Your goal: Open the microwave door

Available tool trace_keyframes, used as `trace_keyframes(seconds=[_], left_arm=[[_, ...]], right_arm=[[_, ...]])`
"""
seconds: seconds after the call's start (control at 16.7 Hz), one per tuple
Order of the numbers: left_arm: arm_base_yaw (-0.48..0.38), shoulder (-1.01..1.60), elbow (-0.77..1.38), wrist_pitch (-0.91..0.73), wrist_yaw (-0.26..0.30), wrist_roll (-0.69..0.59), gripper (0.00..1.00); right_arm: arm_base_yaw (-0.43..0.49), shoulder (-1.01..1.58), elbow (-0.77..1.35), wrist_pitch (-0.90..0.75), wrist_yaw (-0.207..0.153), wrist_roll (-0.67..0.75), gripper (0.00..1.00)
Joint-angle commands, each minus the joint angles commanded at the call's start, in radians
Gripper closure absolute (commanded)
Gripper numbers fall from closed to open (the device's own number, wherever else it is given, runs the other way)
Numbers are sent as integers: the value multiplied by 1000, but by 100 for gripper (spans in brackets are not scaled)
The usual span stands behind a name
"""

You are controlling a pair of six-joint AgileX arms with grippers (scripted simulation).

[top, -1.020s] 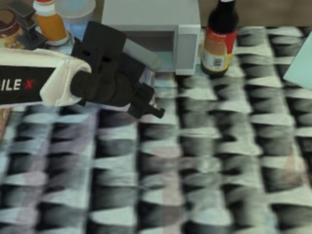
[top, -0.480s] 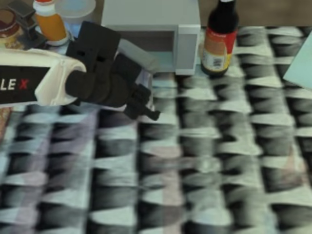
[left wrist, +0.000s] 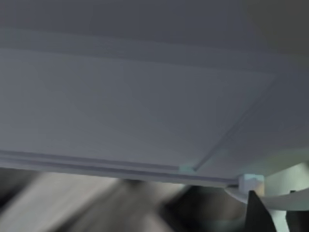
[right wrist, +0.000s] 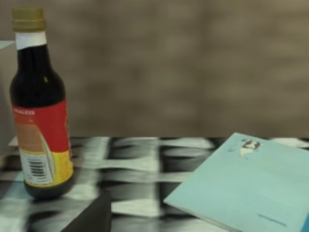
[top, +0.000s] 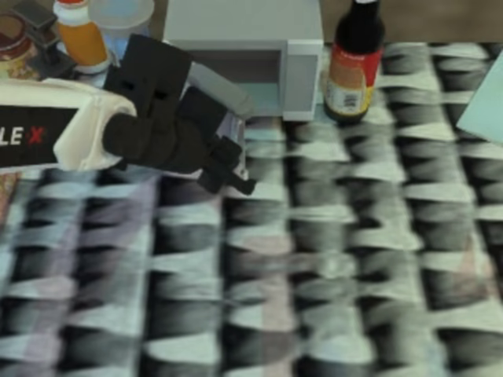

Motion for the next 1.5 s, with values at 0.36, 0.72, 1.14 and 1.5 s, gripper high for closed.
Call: trace_keyframes(seconds=[0.36, 0.72, 1.14, 1.5], left_arm=[[0, 0, 0, 0, 0, 0, 100], [0, 0, 0, 0, 0, 0, 100], [-6, 1, -3, -2, 9, -3, 100], [27, -13, -13, -15, 49, 63, 100]], right_arm=[[0, 0, 0, 0, 0, 0, 0], [0, 0, 0, 0, 0, 0, 0], [0, 0, 0, 0, 0, 0, 0], [0, 0, 0, 0, 0, 0, 0]])
